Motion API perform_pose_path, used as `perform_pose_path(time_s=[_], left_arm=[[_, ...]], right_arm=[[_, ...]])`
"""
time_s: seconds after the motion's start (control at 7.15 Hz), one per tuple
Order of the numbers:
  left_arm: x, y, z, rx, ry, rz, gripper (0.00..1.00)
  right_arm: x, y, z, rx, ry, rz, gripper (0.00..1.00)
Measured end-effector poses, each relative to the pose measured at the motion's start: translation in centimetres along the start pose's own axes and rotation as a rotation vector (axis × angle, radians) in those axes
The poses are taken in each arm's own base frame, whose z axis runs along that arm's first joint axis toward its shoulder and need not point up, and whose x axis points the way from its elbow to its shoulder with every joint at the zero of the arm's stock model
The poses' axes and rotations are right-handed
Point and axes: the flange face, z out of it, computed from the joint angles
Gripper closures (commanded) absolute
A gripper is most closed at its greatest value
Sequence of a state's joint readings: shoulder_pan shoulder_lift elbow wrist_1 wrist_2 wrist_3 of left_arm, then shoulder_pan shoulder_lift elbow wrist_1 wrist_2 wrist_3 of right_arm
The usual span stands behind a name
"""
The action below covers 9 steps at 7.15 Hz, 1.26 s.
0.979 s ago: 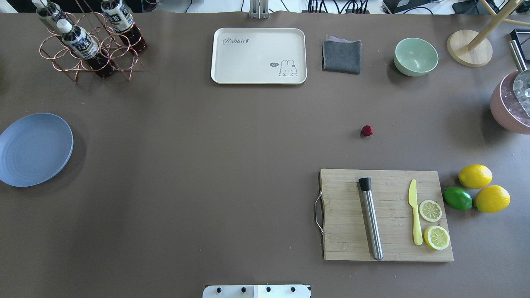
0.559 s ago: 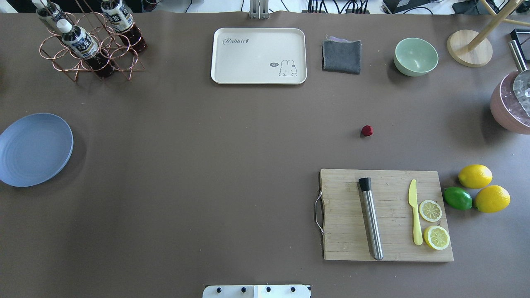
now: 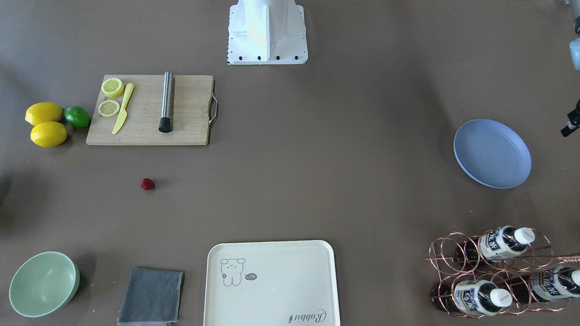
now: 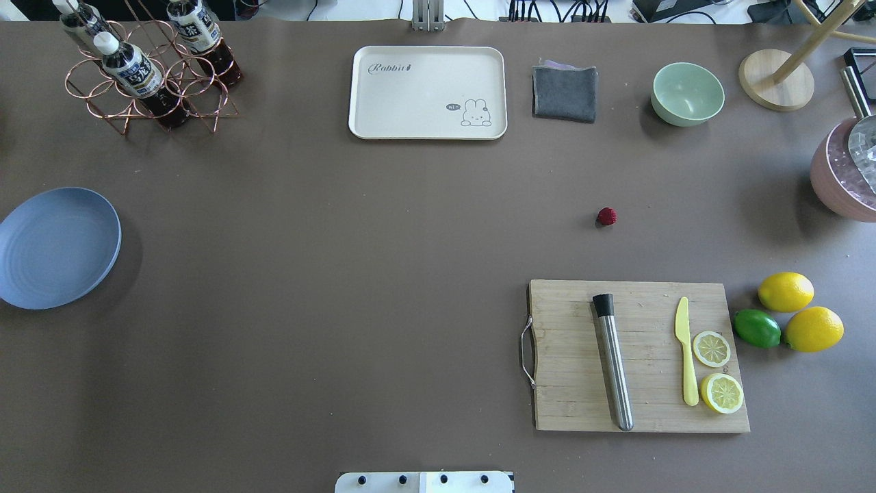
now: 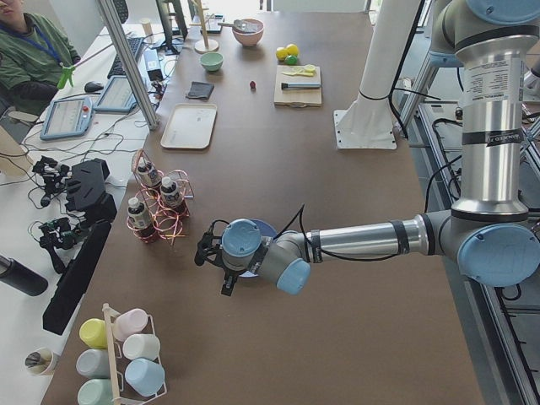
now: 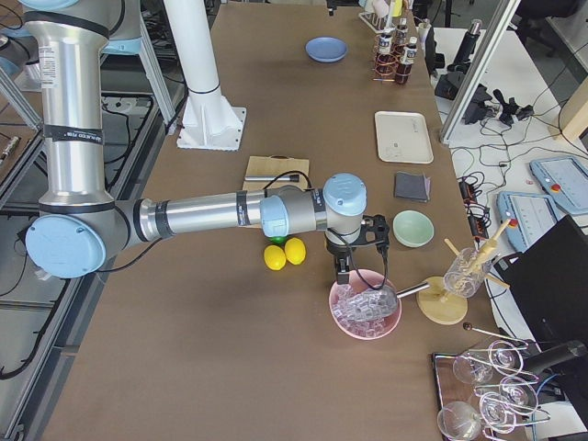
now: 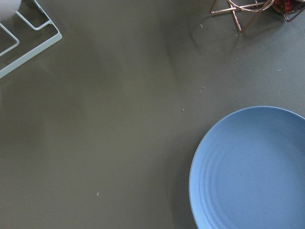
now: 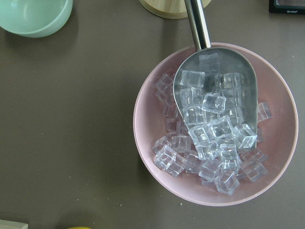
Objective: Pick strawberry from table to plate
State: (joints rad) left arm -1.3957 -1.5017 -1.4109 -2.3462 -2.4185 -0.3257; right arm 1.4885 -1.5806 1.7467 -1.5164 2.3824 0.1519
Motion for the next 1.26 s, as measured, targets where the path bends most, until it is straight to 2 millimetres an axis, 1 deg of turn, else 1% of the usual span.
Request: perform_pose_path(time_s=[0.14, 0.56, 0.7, 0.98, 1.12, 1.26], left_arm=[[0.2, 0.5, 1.8, 0.007, -0.001, -0.007, 0.01], [0.8, 1.4, 5.2, -0.012, -0.03, 0.014, 0.01], [1.0, 1.6, 6.3, -0.019, -0.03, 0.022, 0.01], [1.9, 2.1, 8.7, -0.036, -0.011, 0.03, 0.02], [2.3, 2.3, 9.5, -0.046, -0.002, 0.037, 0.08], [2.7, 2.6, 10.1, -0.055, 0.004, 0.043, 0.64]], right_arm=[[-1.3, -0.6, 0.4, 0.008, -0.007, 0.008, 0.0], [-6.1, -1.2, 2.6, 0.046, -0.049, 0.048, 0.0], [-7.3, -1.2, 3.2, 0.05, -0.06, 0.058, 0.0], [-8.7, -1.1, 3.5, 0.052, -0.07, 0.063, 0.0], [-9.1, -1.0, 3.4, 0.055, -0.072, 0.065, 0.0], [-9.4, -1.0, 3.3, 0.057, -0.073, 0.066, 0.0]])
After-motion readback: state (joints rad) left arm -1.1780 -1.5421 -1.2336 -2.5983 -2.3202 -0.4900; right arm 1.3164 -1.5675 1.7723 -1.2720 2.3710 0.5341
